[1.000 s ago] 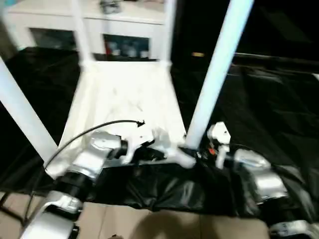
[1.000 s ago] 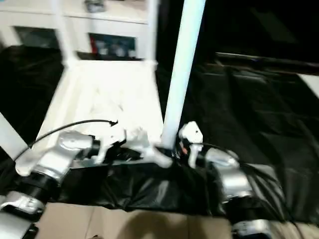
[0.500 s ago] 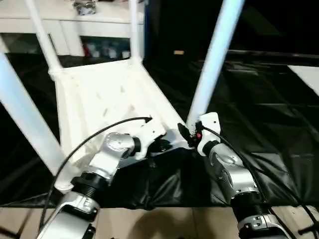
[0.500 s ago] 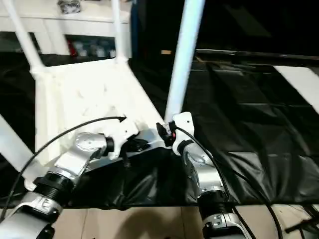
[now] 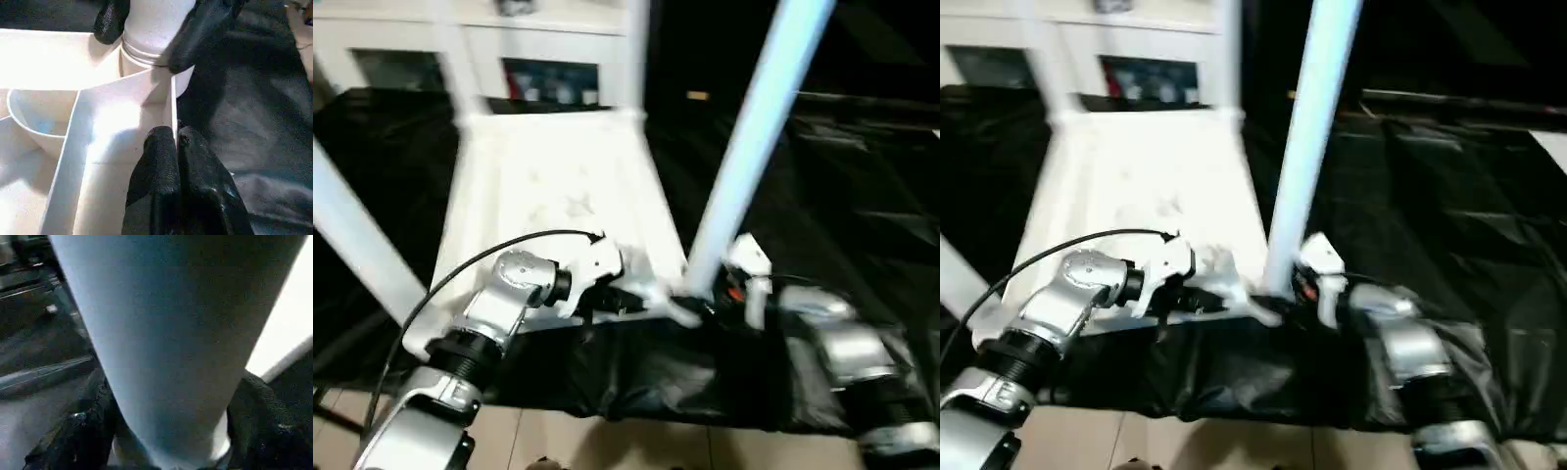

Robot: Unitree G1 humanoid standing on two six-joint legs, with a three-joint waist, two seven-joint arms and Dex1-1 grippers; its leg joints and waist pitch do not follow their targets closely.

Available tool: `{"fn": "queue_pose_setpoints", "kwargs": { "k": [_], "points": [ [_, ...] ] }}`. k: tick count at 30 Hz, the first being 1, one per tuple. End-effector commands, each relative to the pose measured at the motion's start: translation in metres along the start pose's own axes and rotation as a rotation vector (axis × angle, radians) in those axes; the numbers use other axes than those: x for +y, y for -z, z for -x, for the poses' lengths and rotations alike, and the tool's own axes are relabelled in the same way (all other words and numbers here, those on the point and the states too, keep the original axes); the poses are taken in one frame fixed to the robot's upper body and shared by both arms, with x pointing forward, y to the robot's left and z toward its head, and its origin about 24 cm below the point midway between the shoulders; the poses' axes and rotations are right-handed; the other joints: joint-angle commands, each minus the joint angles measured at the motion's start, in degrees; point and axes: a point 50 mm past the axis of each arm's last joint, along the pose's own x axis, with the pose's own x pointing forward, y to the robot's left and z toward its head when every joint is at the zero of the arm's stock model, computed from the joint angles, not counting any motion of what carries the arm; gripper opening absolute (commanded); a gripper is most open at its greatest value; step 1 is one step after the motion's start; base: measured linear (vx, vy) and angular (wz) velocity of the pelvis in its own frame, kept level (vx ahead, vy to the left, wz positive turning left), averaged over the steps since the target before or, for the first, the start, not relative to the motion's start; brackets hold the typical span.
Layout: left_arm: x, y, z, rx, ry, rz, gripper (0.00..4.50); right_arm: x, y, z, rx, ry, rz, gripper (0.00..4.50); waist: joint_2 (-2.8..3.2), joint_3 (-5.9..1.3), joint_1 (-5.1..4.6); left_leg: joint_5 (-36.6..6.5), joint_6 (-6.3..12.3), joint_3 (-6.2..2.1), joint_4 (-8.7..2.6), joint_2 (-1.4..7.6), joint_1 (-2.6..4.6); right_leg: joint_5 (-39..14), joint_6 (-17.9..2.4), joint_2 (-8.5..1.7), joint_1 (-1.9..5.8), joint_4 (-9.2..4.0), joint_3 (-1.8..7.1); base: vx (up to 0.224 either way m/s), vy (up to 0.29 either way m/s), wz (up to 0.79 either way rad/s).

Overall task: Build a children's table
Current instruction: Rotate leg to tighten

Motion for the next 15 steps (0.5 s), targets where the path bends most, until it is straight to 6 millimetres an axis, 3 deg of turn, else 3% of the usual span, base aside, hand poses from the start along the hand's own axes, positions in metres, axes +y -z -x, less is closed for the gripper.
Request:
{"fn": "queue_pose_setpoints", "kwargs": {
  "k": [1,7,13,15],
  "points": [
    [-0.0015,-0.0205,-0.004,-0.038,0.075,-0.087,0.0,0.0033,0.0044,0.0005,0.042,-0.081,-0.019,3.11,0.03,-3.45,0.02,-12.5,4.67,0.2,-3.33,2.32,0.77,-9.4,-15.0,-2.61,3.27,-2.79,2.15,0.0,0.0,0.0],
    [0.0013,-0.0203,0.0008,-0.033,0.077,-0.091,0.0,0.0008,-0.0017,0.0007,0.048,-0.145,-0.014,2.67,-0.03,-3.44,0.01,-14.7,2.57,0.03,-3.52,2.29,0.62,-14.3,-13.2,-2.87,3.2,-3.14,2.14,0.0,0.0,0.0],
    [0.0024,-0.0185,0.0025,-0.03,0.076,-0.085,0.0,0.0042,-0.002,-0.0035,0.041,-0.189,-0.028,2.6,-0.19,-3.73,0.1,-10.4,3.83,0.19,-3.08,2.16,0.34,-8.9,-14.2,-2.78,3.37,-2.48,2.11,0.0,0.0,0.0],
    [0.0028,-0.0182,0.0029,-0.031,0.074,-0.081,0.0,0.0055,-0.0015,-0.0045,0.037,-0.194,-0.03,2.59,-0.22,-3.69,0.12,-10.7,3.89,0.2,-3.07,2.15,0.34,-9.7,-14.2,-2.8,3.37,-2.59,2.05,0.0,0.0,0.0]
  ]
}}
